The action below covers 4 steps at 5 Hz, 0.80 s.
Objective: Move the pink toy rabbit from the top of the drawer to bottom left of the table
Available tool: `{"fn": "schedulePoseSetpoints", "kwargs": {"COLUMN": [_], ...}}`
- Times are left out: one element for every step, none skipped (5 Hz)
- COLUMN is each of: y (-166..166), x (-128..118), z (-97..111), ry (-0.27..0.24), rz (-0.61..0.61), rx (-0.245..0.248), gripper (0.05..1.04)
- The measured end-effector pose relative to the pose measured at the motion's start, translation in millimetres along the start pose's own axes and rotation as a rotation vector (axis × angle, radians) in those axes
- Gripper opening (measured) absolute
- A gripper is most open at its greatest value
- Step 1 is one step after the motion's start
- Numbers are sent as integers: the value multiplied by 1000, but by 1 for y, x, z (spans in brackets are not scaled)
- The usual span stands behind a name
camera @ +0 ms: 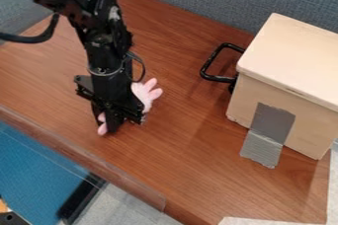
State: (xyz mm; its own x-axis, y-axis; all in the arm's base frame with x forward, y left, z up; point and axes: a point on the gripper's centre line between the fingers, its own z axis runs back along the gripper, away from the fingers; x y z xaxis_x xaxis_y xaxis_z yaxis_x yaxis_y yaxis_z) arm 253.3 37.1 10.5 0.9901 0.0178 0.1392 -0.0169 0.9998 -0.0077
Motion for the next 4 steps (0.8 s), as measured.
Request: {"fn": "schedulePoseSetpoints", "kwargs": {"y": [-7,-8,-10,-16], "x": [-4,1,5,12], "z": [7,38,60,76], "ry": [26,-46,-70,-93], "rz": [-22,-14,-7,-17], "rx": [0,7,1,4], "gripper": [144,354,658,946]}}
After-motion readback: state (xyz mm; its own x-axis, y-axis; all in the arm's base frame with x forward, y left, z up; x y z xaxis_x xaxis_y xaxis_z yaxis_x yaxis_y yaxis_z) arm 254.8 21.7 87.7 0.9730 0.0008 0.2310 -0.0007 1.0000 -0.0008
